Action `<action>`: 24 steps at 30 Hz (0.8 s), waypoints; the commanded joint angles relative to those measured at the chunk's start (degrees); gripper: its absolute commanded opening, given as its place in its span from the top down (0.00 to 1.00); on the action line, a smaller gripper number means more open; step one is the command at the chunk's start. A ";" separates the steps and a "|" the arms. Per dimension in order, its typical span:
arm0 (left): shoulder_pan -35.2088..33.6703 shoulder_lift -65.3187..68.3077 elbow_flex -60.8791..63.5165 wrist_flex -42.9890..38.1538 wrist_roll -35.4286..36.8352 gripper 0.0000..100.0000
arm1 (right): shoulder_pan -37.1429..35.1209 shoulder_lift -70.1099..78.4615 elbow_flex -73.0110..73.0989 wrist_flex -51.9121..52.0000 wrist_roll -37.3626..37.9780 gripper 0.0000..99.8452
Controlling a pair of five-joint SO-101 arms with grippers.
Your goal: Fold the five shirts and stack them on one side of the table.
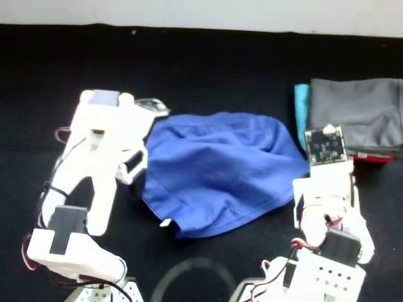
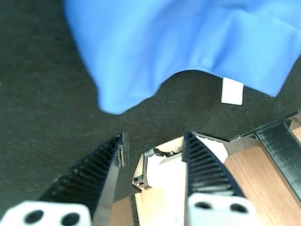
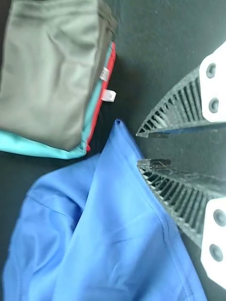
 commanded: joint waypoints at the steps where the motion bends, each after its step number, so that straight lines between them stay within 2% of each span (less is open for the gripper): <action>1: -2.33 -2.42 -2.86 1.32 -0.18 0.83 | -4.00 -0.66 -7.34 4.53 0.44 0.91; 5: 1.01 -2.68 -0.22 2.29 -0.18 0.83 | -5.49 -0.22 -9.10 4.62 0.35 0.91; 14: 23.43 -2.15 6.20 2.11 0.09 0.83 | -4.18 -0.31 -6.81 4.35 0.44 0.91; 18: 29.05 -2.15 5.93 2.11 8.53 0.79 | -0.92 -0.31 -6.55 4.09 0.62 0.91; 21: 32.75 -2.07 6.11 2.02 18.46 0.73 | 0.22 -0.31 -6.46 4.44 0.70 0.91; 24: 35.03 -1.98 6.55 -0.26 26.99 0.73 | -0.04 -0.31 -6.46 4.44 0.70 0.91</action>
